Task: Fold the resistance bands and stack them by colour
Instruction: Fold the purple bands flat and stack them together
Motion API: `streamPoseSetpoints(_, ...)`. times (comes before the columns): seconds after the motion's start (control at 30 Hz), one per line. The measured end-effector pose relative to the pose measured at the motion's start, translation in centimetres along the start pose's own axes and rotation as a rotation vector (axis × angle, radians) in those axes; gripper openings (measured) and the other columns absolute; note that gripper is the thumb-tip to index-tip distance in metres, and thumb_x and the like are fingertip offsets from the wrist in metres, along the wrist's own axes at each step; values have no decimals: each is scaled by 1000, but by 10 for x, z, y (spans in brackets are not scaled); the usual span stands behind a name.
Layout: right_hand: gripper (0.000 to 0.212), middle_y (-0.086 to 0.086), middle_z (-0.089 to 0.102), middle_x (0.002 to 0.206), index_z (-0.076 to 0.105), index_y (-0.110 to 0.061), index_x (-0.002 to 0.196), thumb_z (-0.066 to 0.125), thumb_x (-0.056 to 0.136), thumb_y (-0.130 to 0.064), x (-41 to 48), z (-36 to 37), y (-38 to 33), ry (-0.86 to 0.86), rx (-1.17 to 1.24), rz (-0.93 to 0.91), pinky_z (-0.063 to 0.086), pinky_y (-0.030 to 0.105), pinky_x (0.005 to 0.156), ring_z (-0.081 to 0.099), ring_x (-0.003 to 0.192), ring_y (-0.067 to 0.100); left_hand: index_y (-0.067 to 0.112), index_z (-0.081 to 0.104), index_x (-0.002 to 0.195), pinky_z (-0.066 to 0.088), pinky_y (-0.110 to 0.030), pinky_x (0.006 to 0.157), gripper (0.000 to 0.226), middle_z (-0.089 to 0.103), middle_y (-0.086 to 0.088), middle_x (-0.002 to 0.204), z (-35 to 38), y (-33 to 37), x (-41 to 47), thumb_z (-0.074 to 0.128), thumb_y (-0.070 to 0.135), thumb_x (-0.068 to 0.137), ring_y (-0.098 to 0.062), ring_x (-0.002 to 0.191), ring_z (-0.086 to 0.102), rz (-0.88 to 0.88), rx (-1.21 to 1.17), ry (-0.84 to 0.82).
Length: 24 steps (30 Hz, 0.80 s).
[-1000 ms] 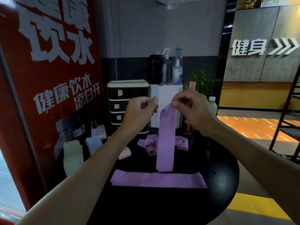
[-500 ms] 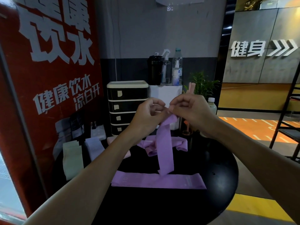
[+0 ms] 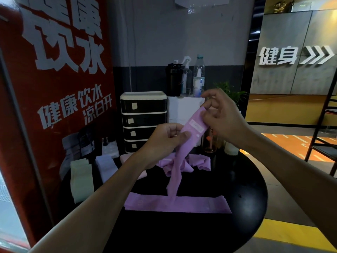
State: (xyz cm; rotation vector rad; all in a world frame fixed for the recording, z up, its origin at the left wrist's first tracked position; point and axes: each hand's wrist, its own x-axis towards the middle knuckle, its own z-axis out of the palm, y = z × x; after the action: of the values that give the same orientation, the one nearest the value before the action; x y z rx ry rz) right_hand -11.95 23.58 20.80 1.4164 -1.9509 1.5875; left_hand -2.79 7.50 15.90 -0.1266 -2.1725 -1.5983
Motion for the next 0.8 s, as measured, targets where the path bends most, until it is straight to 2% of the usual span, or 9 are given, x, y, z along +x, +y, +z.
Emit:
streamPoseSetpoints(0.07,36,10,60,89,45,-16,121,53,93,5,1,-3,-1,59,9,-16,53,24,57,66,69,13,2,68,104,54,-29,70,18,73,-11,88,-3,-4,-3,58,16,98,-19,77,66,-4,34,-20)
streamPoseSetpoints(0.2,32,17,60,94,47,-14,122,53,94,2,4,-9,6,122,-15,-29,55,45,65,66,83,33,-1,64,104,52,-28,64,22,74,-8,80,-6,-13,-14,56,19,100,-15,69,69,-62,30,-104)
streamPoseSetpoints(0.3,32,13,62,93,48,-15,120,53,94,2,5,-13,16,124,-33,-20,54,31,77,66,89,29,4,64,102,50,-36,75,19,75,-5,80,-7,-24,-24,53,20,101,-13,72,69,-79,41,-163)
streamPoseSetpoints(0.37,32,13,62,95,48,-17,120,54,94,1,5,-16,23,138,-57,0,54,32,89,65,95,24,3,65,106,49,-38,80,20,75,-4,87,-10,-33,-28,53,19,101,-13,80,69,-96,29,-158)
streamPoseSetpoints(0.47,30,18,63,96,47,-17,117,54,94,1,5,-21,33,202,-64,54,57,34,81,66,94,27,4,67,110,52,-28,83,21,75,-4,97,-18,-45,-35,54,19,100,-14,90,70,-116,60,-150)
streamPoseSetpoints(0.53,29,18,64,96,46,-15,117,54,94,1,5,-25,39,250,-70,79,57,30,72,67,90,26,7,69,108,53,-29,85,21,75,-6,99,-23,-50,-39,55,21,100,-19,94,70,-139,71,-157)
streamPoseSetpoints(0.63,29,12,64,93,47,-9,119,54,93,1,3,-30,46,307,-103,114,54,26,68,65,85,17,22,72,80,45,-21,66,25,68,6,75,-29,-51,-46,56,23,100,-11,70,62,-193,124,-157)
streamPoseSetpoints(0.7,31,3,61,87,47,-6,122,55,93,1,0,-33,51,339,-114,150,54,26,66,61,80,11,22,71,74,40,-23,65,29,62,4,72,-35,-55,-51,58,28,99,-12,70,55,-231,174,-164)
streamPoseSetpoints(0.8,31,2,59,85,48,-4,122,54,92,2,-6,-36,61,358,-125,198,54,32,66,60,79,12,18,73,82,39,-30,73,25,61,-4,80,-47,-62,-58,59,33,96,-17,76,53,-256,193,-179)
